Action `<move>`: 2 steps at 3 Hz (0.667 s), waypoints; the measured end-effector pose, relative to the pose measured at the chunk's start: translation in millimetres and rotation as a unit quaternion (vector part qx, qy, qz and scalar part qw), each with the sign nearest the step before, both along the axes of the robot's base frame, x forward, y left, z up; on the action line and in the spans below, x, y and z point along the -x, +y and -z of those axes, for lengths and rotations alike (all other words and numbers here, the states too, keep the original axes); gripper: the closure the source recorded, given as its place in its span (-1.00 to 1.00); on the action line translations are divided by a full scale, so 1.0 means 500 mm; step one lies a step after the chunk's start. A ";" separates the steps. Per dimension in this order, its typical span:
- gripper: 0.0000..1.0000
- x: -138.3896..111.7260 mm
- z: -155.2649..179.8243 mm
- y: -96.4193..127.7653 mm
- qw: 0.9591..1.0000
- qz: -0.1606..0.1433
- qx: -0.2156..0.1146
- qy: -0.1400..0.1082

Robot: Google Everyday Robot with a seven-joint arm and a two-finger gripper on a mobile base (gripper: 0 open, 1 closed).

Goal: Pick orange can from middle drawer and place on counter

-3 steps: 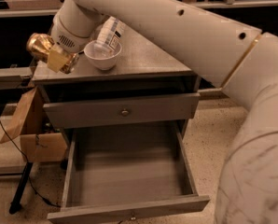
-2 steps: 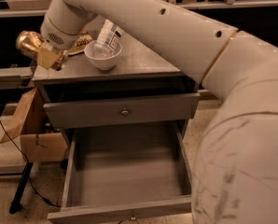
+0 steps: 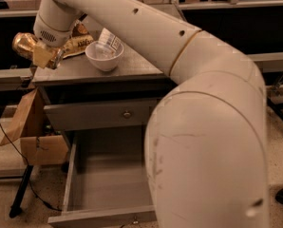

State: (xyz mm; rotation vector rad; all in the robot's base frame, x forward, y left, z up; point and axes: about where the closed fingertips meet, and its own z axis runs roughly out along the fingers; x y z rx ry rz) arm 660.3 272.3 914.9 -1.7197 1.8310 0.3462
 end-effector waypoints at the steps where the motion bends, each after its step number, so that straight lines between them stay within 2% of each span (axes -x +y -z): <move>1: 1.00 -0.027 0.030 0.002 1.000 0.011 0.020 0.018; 2: 1.00 -0.054 0.056 -0.008 0.998 0.029 0.043 0.031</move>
Offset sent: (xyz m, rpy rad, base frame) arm 0.0474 -0.0158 -0.0369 -0.1430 0.0908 -0.1165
